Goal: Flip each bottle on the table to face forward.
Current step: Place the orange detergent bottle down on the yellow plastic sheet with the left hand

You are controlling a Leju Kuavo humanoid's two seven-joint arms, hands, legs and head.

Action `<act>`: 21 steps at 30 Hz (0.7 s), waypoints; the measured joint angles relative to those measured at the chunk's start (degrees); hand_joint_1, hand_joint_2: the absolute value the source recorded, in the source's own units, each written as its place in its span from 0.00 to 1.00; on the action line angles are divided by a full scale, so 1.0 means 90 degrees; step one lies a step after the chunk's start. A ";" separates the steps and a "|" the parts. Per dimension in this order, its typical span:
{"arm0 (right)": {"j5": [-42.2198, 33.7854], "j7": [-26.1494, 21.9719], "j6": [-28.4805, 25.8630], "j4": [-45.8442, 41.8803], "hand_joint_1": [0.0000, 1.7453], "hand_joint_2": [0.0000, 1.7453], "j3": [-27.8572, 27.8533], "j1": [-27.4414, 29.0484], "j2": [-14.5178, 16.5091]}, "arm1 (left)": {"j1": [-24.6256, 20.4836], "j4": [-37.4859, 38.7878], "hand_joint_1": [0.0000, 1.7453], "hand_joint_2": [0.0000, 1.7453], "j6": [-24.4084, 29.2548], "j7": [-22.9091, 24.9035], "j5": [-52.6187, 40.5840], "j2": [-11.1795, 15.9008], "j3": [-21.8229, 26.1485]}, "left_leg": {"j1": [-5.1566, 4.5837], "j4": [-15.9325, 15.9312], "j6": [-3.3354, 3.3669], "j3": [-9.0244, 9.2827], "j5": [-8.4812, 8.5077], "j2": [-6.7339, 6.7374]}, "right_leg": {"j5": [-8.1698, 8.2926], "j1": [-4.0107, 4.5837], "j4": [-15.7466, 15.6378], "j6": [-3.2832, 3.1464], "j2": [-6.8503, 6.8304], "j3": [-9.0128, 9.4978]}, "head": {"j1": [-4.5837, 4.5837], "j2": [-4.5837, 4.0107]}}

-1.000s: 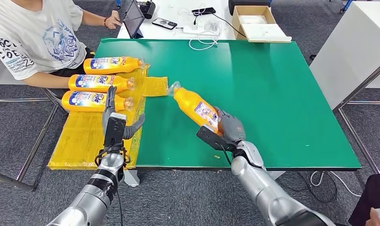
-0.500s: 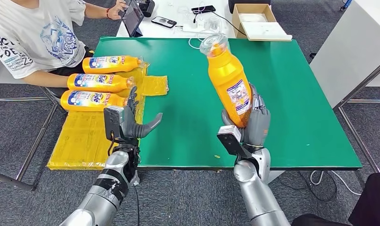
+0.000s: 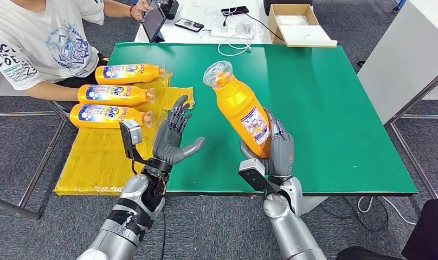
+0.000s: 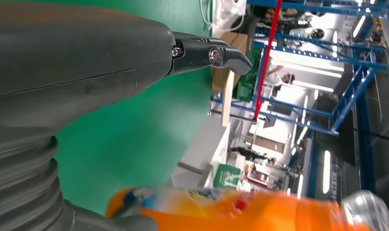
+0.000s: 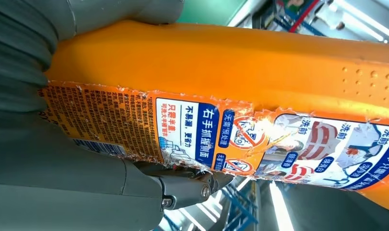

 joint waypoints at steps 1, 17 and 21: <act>-0.0016 -0.0012 0.0027 0.0045 1.00 1.00 0.0022 0.0003 0.0008 | 0.0018 -0.0032 0.00 1.00 -0.0036 0.0002 0.0031 0.0001 -0.0038 | 0.0000 0.0000 0.0000 0.0000 0.0000 0.0000 | 0.0000 0.0000 0.0000 0.0000 0.0000 0.0000 | -0.0001 0.0000; 0.0342 0.0111 0.0667 0.1071 1.00 1.00 0.0579 -0.0350 0.0121 | 0.0224 -0.0027 0.00 1.00 -0.0513 0.0128 0.0429 0.0009 -0.0665 | 0.0001 0.0000 0.0000 0.0001 0.0000 0.0002 | 0.0000 0.0002 0.0000 0.0000 0.0001 -0.0003 | 0.0001 0.0000; 0.0556 0.0104 0.0725 0.1478 1.00 1.00 0.0889 -0.0421 0.0210 | 0.0175 0.0157 0.00 1.00 -0.0481 0.0143 0.0485 0.0009 -0.0672 | 0.0003 0.0000 -0.0001 0.0001 0.0001 0.0003 | 0.0000 0.0005 0.0000 0.0000 0.0001 -0.0004 | 0.0000 0.0000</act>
